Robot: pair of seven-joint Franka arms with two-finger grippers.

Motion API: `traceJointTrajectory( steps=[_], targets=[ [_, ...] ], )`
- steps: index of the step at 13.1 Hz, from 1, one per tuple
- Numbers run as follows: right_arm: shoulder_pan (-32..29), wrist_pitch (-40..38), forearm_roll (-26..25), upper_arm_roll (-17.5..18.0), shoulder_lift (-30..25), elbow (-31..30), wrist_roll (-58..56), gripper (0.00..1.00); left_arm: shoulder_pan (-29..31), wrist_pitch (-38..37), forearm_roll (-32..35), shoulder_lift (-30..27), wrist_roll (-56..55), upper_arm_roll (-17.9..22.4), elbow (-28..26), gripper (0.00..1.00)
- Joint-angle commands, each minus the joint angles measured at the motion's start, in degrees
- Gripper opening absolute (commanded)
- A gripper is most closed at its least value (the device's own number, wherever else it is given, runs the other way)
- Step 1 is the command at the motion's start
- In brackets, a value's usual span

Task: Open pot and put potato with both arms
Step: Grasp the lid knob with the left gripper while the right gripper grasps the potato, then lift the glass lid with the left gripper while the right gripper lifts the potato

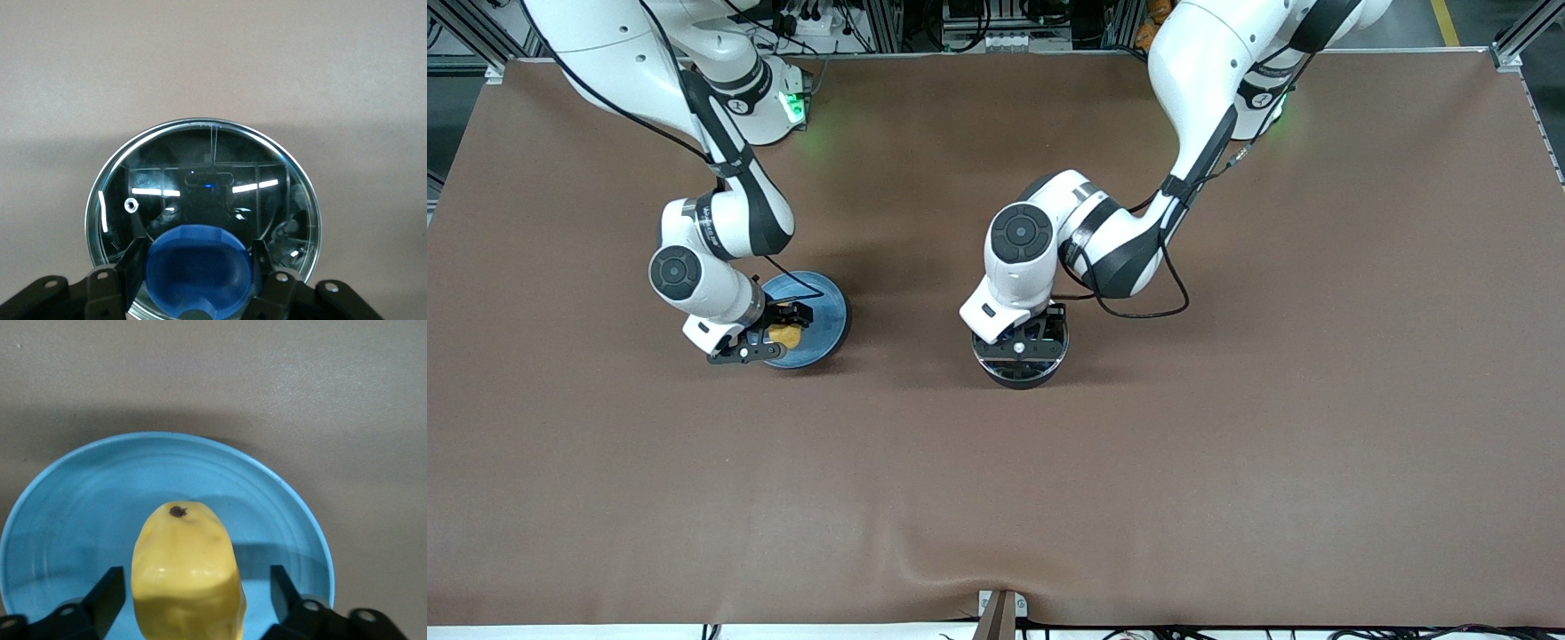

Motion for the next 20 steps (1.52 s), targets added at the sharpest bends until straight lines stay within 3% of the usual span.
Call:
traceJointTrajectory(
  steps=[1,2,4,7,9,14,17,20],
  targets=[
    [0.4,1.2,0.7,0.0,0.2,-0.2,0.4,0.41,0.1,-0.9,1.5,-1.1,1.1,0.1,1.1,0.0],
    [0.5,1.1,0.7,0.1,0.3,-0.1,0.4,0.31,0.4,-1.3,1.4,-2.0,1.2,0.0,1.1,0.0],
    [0.4,0.5,0.7,0.7,0.2,0.0,0.4,0.0,1.3,-3.1,0.9,-4.6,1.6,0.0,1.1,0.0],
    [0.4,-3.4,0.7,0.8,-2.0,0.9,0.3,0.0,4.5,-7.7,0.4,-9.6,1.9,-0.2,1.1,0.0],
    [0.4,-12.9,0.6,0.8,-6.9,4.5,0.3,0.0,8.9,-10.4,0.3,-13.4,6.3,-0.5,0.2,0.0],
    [0.9,-35.3,-4.5,0.8,-10.3,23.2,0.2,0.0,25.1,-12.8,-5.8,-19.7,26.7,-0.9,-6.8,0.0],
    [5.2,-37.9,-10.9,0.8,-9.4,32.1,0.3,0.0,29.6,-11.7,-4.5,-19.7,27.3,-0.4,-13.0,0.0],
    [11.0,-37.8,-7.8,0.8,-4.8,37.4,6.9,0.0,34.3,-2.0,-3.2,-20.1,27.3,-0.6,-22.0,0.0]
  ],
)
